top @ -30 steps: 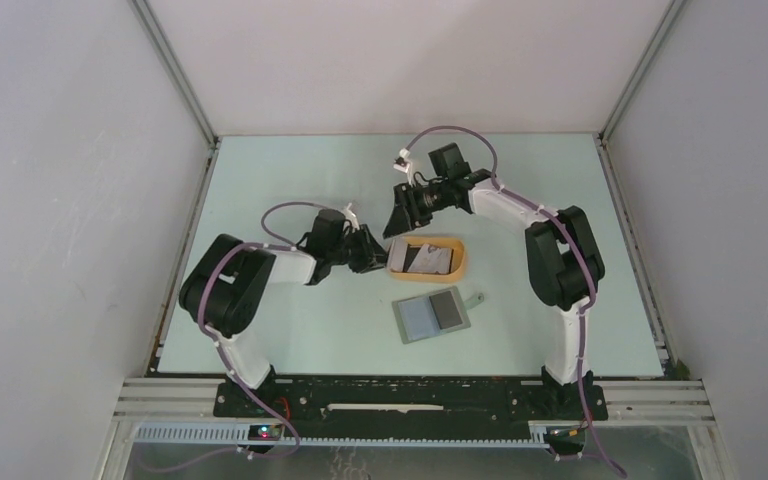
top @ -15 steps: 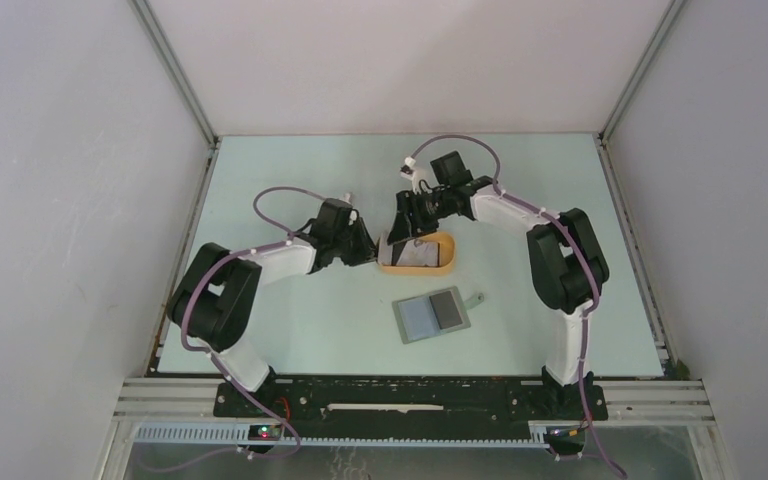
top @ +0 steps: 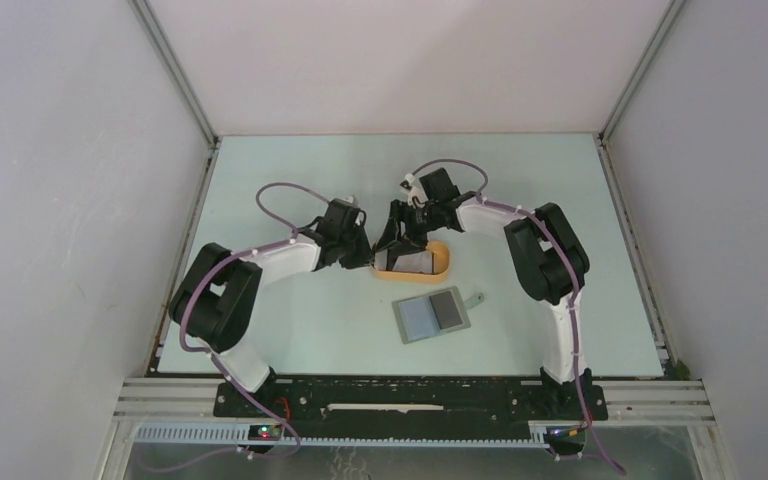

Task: Put the credit cards into the card holder
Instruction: Pick up the credit card from the storage box.

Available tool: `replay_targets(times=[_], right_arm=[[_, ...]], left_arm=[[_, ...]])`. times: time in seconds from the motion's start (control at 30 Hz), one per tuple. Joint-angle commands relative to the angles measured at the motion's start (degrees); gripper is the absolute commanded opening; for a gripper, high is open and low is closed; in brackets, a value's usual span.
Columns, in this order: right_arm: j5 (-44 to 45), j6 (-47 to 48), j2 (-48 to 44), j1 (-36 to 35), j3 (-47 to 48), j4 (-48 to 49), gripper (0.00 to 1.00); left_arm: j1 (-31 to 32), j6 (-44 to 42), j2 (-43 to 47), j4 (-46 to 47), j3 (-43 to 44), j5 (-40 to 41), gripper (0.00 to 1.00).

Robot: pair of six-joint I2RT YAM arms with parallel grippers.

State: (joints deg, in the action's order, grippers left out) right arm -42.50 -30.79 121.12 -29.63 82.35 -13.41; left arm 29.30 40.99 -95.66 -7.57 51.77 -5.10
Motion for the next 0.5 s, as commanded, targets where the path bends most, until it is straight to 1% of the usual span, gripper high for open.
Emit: replay_targets(times=[0.0, 0.13, 0.33, 0.47], right_arm=[[-3.2, -8.8, 1.9, 0.2, -0.8, 7.1, 0.67], [-8.3, -11.5, 4.6, -0.2, 1.3, 9.6, 0.67], [-8.4, -10.7, 6.9, -0.1, 3.5, 7.8, 0.67], [-2.1, -3.0, 7.2, -0.1, 6.7, -1.6, 0.67]], left_arm=[[1.3, -0.9, 2.4, -0.4, 6.3, 4.0, 0.00], [1.8, -1.3, 3.5, -2.8, 7.4, 9.0, 0.00], [2.7, -2.2, 3.9, -6.1, 9.4, 12.7, 0.00], [3.8, -4.2, 4.2, -9.9, 12.1, 15.9, 0.00]])
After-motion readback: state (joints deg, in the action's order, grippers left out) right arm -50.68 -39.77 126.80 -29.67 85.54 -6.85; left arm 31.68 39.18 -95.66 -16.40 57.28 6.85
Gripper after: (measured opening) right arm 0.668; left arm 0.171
